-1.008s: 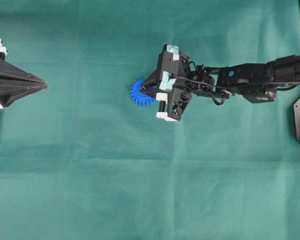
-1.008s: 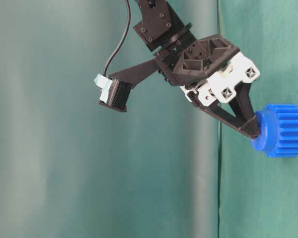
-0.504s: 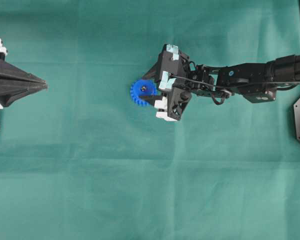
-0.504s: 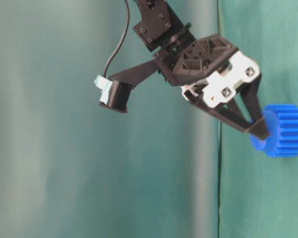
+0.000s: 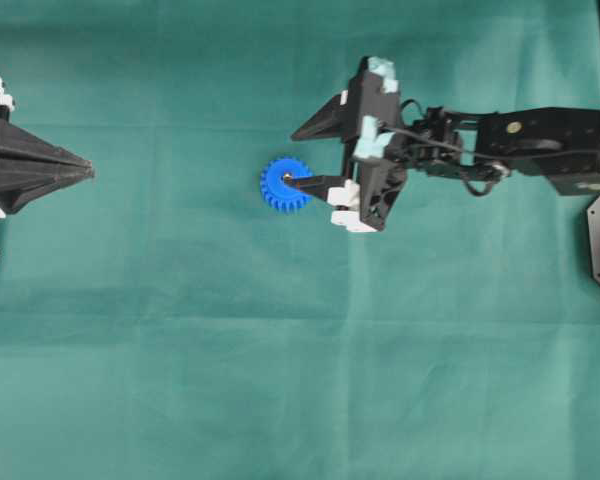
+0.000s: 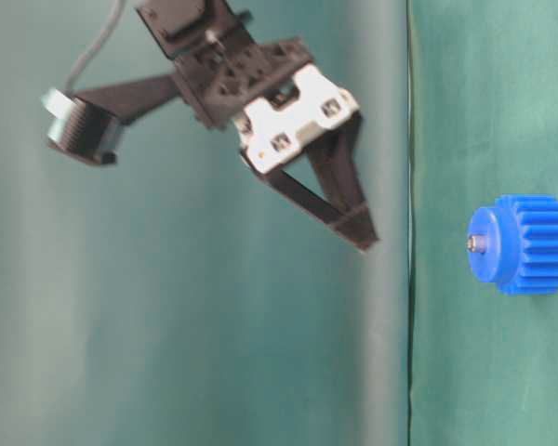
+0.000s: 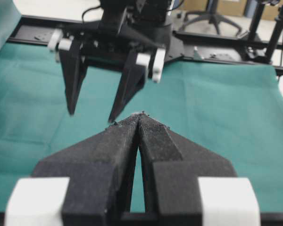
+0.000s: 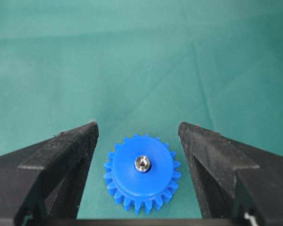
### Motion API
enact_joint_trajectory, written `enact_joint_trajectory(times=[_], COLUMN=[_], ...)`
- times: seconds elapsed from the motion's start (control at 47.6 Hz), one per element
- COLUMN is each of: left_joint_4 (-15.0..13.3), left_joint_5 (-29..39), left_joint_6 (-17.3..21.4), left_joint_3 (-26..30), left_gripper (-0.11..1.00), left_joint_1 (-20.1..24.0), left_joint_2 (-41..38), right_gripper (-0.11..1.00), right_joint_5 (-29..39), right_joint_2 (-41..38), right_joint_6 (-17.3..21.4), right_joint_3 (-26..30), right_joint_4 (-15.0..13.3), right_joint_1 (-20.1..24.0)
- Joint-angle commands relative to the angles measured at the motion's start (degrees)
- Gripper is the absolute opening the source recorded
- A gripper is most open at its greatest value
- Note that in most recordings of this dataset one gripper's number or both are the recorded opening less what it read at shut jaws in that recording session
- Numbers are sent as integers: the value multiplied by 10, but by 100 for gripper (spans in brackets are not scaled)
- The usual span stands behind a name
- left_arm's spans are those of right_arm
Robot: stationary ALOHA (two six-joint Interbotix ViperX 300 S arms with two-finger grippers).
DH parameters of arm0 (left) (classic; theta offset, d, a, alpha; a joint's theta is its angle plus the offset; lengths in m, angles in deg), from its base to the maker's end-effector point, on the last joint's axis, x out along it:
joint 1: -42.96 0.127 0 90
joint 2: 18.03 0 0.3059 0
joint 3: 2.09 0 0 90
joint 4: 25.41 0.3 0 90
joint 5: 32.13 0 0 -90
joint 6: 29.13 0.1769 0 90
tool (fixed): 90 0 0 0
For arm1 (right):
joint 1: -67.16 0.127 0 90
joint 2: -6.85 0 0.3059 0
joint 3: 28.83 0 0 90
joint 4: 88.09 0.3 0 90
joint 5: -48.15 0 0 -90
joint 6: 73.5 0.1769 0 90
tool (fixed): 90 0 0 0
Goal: Insert the shaft placed at a random location into the center hole of the small gear at another random location.
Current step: 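Open the right gripper and retract it rightward away from the gear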
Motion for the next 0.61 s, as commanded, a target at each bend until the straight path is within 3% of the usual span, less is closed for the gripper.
enact_joint_trajectory(times=[0.0,0.588], left_joint_4=[-1,-1], left_joint_5=[-1,11], left_joint_6=[1,1], left_joint_3=[5,4], left_gripper=[0,0], left_joint_1=[1,0], left_joint_2=[2,14], right_gripper=[73,73], right_joint_5=[-1,3], right_joint_2=[30,206], right_joint_6=[0,2], right_joint_3=[-5,-173], right_joint_4=[0,9], right_joint_1=[1,9])
